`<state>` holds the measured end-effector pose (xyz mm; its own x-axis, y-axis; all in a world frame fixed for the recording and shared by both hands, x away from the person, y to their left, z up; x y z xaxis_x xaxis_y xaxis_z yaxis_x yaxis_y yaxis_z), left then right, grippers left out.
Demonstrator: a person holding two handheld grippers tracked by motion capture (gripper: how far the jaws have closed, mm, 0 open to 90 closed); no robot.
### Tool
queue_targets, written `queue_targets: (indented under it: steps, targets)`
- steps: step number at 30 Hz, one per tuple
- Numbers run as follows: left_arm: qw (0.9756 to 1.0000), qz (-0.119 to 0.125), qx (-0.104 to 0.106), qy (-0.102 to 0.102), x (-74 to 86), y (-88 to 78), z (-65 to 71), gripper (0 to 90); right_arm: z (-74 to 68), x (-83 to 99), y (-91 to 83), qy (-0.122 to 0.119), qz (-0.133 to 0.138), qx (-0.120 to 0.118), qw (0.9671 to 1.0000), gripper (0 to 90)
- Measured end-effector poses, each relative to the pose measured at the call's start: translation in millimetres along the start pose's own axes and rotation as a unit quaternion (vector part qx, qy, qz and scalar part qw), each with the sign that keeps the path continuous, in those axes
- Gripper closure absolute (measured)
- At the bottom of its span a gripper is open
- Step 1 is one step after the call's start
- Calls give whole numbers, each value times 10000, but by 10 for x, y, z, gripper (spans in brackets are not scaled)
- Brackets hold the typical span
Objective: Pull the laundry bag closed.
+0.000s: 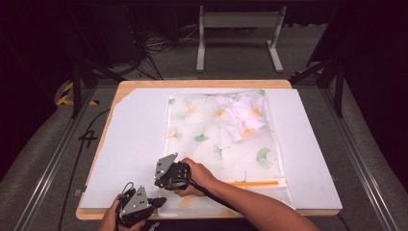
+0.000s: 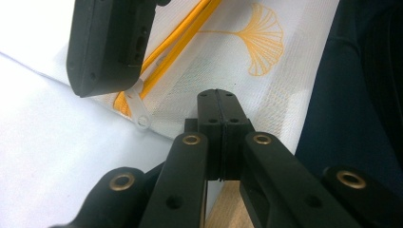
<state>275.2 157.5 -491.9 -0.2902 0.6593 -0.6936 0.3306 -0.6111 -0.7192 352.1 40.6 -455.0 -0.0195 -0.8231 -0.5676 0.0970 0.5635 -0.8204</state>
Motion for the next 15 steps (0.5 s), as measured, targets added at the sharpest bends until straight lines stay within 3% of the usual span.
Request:
queue_targets:
  steps: [3,5,10,15]
  targets:
    - [10000,-11,8,1,0,-1,-2,900,25,21,1,84,35,-21,10000,890]
    - [10000,-14,13,-9,0,-2,-3,900,24,8,0,85,62,-55,9999,838]
    - [10000,-7,10,-13,0,0,2,900,-50,-25,40,-96,-16,-139,9999,708]
    - [10000,-12,6,28,-1,-1,3,900,-72,-30,136,-240,-228,-92,9994,685]
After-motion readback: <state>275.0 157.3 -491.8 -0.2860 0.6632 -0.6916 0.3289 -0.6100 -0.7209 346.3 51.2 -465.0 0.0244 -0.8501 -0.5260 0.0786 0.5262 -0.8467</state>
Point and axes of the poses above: each handheld gripper's, and its own axes: y roughly forward along the jaws, x roughly out of its underside, z roughly to its right, the point moved 4 cm from there along y, roughly forward along the jaws, and after that the axes turned 7 degrees about -z, right-handed, at the moved point
